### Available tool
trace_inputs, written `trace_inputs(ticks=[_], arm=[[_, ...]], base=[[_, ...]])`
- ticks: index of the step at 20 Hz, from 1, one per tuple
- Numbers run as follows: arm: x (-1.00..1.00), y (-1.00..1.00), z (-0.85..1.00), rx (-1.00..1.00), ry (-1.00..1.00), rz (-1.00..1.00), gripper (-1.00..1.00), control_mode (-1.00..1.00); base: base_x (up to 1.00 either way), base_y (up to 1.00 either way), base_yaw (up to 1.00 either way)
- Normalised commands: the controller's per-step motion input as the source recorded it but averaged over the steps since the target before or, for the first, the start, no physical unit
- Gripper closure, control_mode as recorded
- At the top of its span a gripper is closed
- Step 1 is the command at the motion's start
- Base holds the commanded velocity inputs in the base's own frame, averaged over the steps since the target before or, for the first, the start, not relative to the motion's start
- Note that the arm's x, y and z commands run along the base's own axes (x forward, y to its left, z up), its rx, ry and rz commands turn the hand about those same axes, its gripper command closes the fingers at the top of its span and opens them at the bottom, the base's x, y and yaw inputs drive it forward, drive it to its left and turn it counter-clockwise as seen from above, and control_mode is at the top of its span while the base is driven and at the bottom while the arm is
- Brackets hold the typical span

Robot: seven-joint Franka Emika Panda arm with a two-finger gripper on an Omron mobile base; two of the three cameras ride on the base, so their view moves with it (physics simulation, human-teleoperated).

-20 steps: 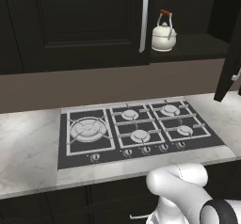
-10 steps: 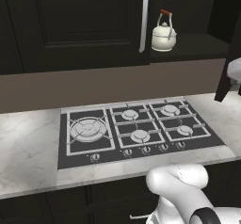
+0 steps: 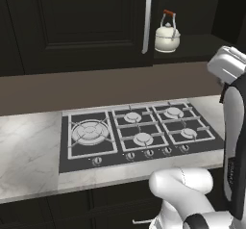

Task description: Open the cabinet, pick the kettle from the cabinet, and place it in the sink.

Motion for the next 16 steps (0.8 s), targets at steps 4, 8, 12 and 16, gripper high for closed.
trace_inputs(ticks=[4,8,12,16], arm=[[0.26,0.35,0.0,0.22,-0.05,-0.3,-1.0,-1.0],[0.33,0.21,-0.07,0.2,-0.21,-0.26,-1.0,-1.0],[0.42,0.08,-0.13,0.17,-0.27,-0.31,-1.0,-1.0],[0.42,0.04,-0.13,0.06,-0.3,-0.33,-1.0,-1.0]], base=[[0.0,0.0,0.0],[0.0,0.0,0.0],[0.0,0.0,0.0],[0.0,0.0,0.0]])
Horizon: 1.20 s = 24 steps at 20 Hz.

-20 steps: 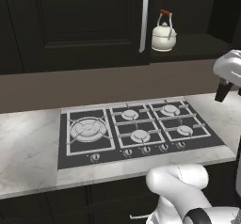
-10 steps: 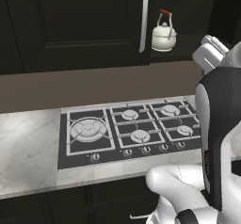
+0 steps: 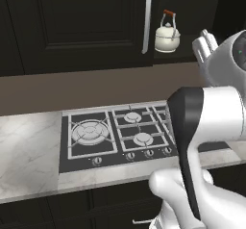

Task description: Open the cabinet, pick the kettle from the cabinet, and place it in the sink.

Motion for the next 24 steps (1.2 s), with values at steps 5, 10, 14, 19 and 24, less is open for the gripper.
trace_inputs(ticks=[5,10,14,19,24], arm=[[0.41,0.0,-0.12,0.0,-0.22,-0.4,-1.0,-1.0],[0.35,-0.06,0.0,0.0,-0.01,-0.44,-1.0,-1.0],[0.27,-0.17,0.0,0.0,-0.04,-0.41,-1.0,-1.0],[0.15,-0.26,0.01,0.0,0.0,-0.35,-1.0,-1.0],[0.09,-0.25,-0.01,-0.01,-0.09,-0.31,-1.0,-1.0]], base=[[0.0,0.0,0.0],[0.0,0.0,0.0],[0.0,0.0,0.0],[0.0,0.0,0.0],[0.0,0.0,0.0]])
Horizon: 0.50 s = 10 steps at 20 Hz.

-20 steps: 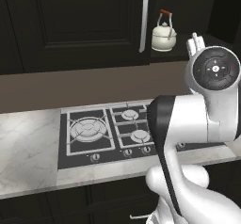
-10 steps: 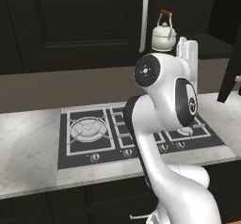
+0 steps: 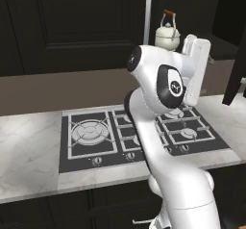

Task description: Open the cabinet, pick the kettle from the cabinet, and place it in the sink.

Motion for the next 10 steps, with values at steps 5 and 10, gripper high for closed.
trace_inputs(ticks=[5,10], arm=[[0.02,-0.31,-0.03,-0.02,-0.17,-0.26,-1.0,-1.0],[0.0,-0.28,-0.09,-0.01,-0.24,-0.13,-1.0,-1.0]], base=[[0.0,0.0,0.0],[0.0,0.0,0.0]])
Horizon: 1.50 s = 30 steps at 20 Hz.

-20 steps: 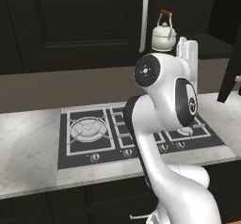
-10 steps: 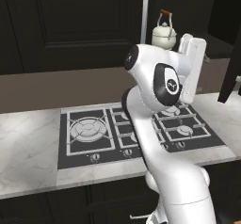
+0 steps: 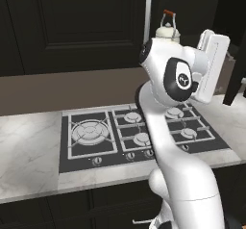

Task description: Open the cabinet, pick the kettle from the cabinet, and place it in the sink.

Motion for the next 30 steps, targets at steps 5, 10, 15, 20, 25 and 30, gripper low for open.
trace_inputs(ticks=[5,10,15,20,25,30], arm=[[0.0,-0.28,-0.11,0.0,-0.17,-0.08,-1.0,-1.0],[0.0,-0.24,-0.11,0.0,-0.11,-0.03,-1.0,-1.0],[-0.07,-0.39,-0.04,0.0,-0.05,-0.04,-1.0,-1.0],[-0.16,-0.56,0.0,0.0,0.0,-0.08,-1.0,-1.0],[-0.18,-0.6,0.0,0.0,0.0,-0.1,-1.0,-1.0],[-0.17,-0.62,0.0,0.0,0.0,-0.09,-1.0,-1.0]], base=[[0.0,0.0,0.0],[0.0,0.0,0.0],[0.0,0.0,0.0],[0.0,0.0,0.0],[0.0,0.0,0.0],[0.0,0.0,0.0]])
